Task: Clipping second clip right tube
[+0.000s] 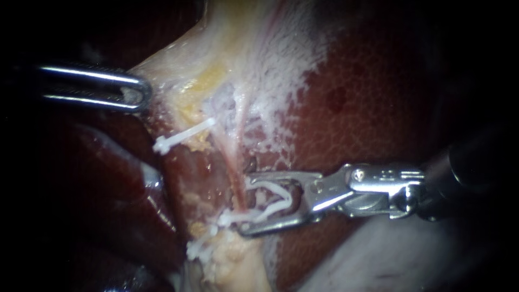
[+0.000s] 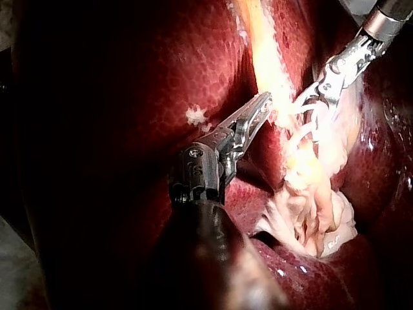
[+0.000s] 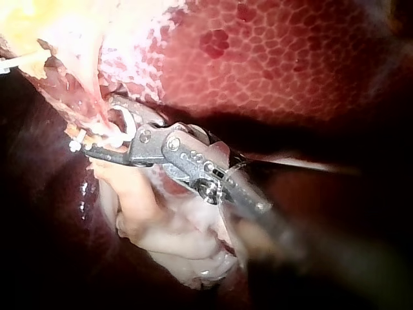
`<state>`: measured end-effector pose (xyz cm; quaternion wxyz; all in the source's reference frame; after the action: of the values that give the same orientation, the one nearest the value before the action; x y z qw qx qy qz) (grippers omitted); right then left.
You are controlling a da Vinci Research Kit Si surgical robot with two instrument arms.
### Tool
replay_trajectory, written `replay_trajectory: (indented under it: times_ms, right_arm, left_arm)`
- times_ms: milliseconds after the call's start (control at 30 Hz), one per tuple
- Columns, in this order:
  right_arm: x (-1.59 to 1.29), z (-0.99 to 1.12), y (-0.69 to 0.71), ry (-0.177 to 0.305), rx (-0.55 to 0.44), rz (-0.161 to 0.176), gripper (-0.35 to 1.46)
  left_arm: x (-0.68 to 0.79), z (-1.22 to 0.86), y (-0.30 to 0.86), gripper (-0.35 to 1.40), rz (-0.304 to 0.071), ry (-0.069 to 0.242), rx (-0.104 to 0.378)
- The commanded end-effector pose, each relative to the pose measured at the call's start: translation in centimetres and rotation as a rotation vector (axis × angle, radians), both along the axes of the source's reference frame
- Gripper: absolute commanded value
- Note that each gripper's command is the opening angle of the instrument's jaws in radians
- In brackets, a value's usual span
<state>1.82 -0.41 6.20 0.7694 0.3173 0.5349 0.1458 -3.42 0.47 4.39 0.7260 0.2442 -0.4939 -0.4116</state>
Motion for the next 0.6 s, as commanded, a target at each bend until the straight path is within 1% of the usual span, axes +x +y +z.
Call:
replay_trajectory:
  times_ms: [33, 233, 433, 600]
  right_arm:
    - [0.01, 0.00, 0.00, 0.001, 0.000, -0.003, 0.60]
    - [0.05, 0.01, -0.03, 0.009, 0.012, -0.024, 0.60]
    - [0.09, 0.00, -0.06, 0.038, 0.025, -0.040, 0.60]
    - [0.09, -0.02, -0.09, 0.051, 0.030, -0.068, 0.58]
  left_arm:
    - [-0.01, 0.00, 0.00, -0.18, -0.002, 0.002, 0.000]
    - [-0.02, -0.01, -0.01, -0.18, -0.003, 0.002, 0.000]
    - [-0.02, -0.02, -0.01, -0.18, -0.003, 0.003, 0.000]
    - [-0.03, -0.02, -0.01, -0.18, -0.003, 0.003, 0.000]
